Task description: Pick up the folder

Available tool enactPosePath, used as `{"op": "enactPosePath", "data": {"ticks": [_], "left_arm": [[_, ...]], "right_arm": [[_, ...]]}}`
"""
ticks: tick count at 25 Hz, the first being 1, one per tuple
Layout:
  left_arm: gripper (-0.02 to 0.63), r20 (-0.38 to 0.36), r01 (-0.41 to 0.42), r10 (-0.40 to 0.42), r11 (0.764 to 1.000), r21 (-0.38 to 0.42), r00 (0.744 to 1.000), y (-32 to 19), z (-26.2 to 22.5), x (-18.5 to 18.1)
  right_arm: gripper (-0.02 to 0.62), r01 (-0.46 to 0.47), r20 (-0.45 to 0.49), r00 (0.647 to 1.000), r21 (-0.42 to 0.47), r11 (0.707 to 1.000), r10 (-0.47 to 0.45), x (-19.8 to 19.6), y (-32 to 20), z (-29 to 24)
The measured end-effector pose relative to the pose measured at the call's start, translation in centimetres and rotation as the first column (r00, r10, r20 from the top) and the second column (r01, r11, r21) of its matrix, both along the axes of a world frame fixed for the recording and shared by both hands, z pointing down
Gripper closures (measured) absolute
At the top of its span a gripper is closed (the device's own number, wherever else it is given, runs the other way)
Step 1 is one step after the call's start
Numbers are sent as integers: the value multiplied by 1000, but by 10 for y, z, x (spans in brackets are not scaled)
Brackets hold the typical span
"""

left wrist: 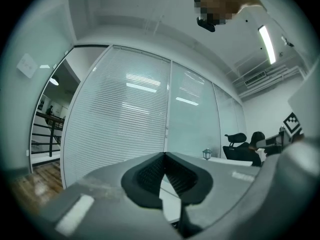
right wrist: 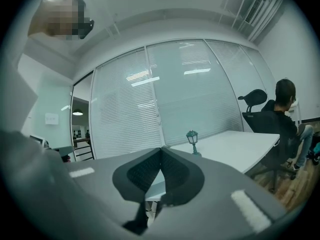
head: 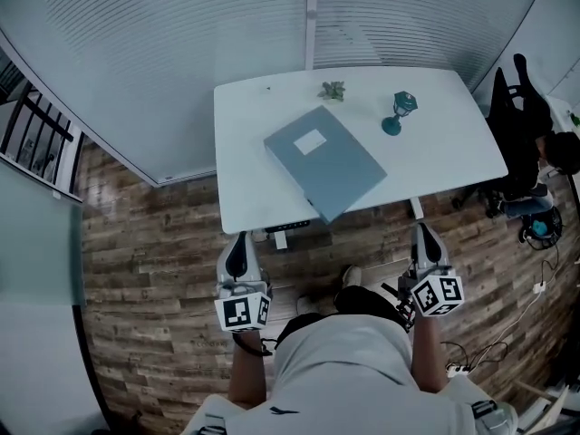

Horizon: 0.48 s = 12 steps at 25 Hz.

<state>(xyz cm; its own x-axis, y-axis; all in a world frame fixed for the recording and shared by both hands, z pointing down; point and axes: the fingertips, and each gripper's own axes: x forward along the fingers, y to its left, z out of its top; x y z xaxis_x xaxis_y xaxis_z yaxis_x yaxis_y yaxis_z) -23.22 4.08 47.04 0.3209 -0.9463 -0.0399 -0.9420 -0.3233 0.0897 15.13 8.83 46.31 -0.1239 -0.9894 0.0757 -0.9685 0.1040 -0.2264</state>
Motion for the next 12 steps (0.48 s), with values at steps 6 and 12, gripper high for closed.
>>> {"op": "enactPosePath", "data": {"ticks": [6,12], "left_arm": [[600,12,31,-31,999,-9,999,-26,-2,12],[600,29,98,-98,995,-11,995,-53,-7,27]], "right_arm": [[594,25,6,1000,-9,1000,-25,12,-34,6],[594,90,35,995,-7,996,-89,31,-90,11]]}}
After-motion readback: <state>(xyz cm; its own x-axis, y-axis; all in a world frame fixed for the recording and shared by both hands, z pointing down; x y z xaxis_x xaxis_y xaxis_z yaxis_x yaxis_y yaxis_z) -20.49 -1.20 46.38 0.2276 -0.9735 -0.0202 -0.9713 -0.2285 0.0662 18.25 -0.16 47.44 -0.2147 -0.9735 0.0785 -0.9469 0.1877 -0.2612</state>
